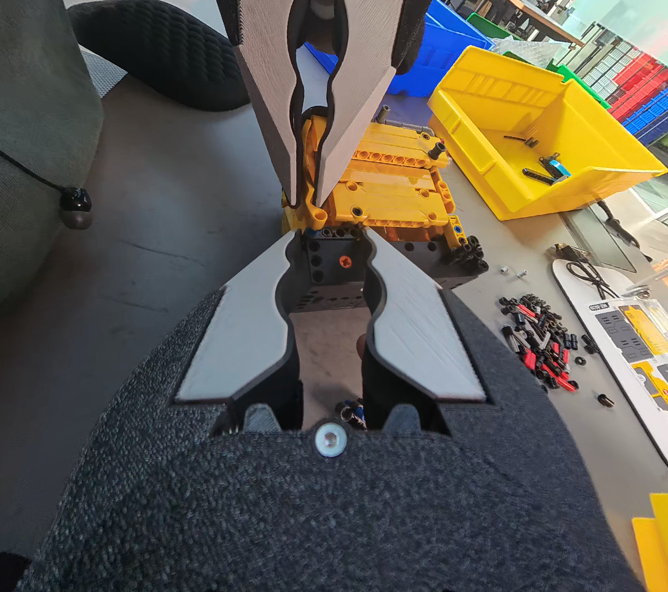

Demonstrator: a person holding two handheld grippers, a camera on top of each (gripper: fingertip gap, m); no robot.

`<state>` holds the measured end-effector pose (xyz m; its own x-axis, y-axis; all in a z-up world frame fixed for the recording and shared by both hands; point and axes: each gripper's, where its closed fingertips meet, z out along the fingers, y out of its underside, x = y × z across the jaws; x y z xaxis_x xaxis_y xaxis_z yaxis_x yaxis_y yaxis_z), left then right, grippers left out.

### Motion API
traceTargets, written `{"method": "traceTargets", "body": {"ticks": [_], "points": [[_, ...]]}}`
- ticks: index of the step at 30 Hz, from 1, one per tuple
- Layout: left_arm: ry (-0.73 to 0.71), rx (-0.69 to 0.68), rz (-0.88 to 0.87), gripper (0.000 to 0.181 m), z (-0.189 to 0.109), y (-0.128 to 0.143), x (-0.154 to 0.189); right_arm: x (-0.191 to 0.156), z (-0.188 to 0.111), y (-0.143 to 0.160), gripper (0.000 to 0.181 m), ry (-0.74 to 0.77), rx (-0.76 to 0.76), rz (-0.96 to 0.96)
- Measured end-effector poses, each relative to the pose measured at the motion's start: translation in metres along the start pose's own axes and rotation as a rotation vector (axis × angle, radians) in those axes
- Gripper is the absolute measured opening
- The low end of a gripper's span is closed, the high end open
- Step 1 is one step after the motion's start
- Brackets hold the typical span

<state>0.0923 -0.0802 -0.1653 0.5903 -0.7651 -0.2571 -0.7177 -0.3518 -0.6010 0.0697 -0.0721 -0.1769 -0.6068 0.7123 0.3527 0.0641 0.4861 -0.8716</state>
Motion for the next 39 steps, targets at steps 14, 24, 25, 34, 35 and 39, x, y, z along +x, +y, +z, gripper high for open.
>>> {"method": "traceTargets", "body": {"ticks": [14, 24, 25, 34, 35, 39], "points": [[0.042, -0.109, 0.089, 0.005, -0.004, 0.007, 0.009, -0.008, 0.009, -0.003, 0.031, -0.001, -0.015, -0.01], [-0.004, 0.205, -0.151, 0.036, -0.035, 0.004, 0.004, -0.006, 0.01, -0.006, 0.031, -0.046, -0.112, -0.068], [-0.021, 0.241, -0.196, 0.04, -0.043, 0.008, -0.004, -0.007, 0.01, -0.006, 0.031, -0.054, -0.116, -0.082], [0.064, 0.288, -0.675, 0.089, -0.038, 0.053, -0.045, -0.011, 0.01, -0.008, 0.031, -0.068, -0.171, -0.193], [0.065, 0.227, -0.651, 0.09, -0.032, 0.057, -0.041, -0.011, 0.01, -0.008, 0.031, -0.066, -0.181, -0.197], [0.165, 0.191, -0.691, 0.079, -0.025, 0.055, -0.029, -0.01, 0.011, -0.006, 0.031, -0.053, -0.218, -0.181]]}}
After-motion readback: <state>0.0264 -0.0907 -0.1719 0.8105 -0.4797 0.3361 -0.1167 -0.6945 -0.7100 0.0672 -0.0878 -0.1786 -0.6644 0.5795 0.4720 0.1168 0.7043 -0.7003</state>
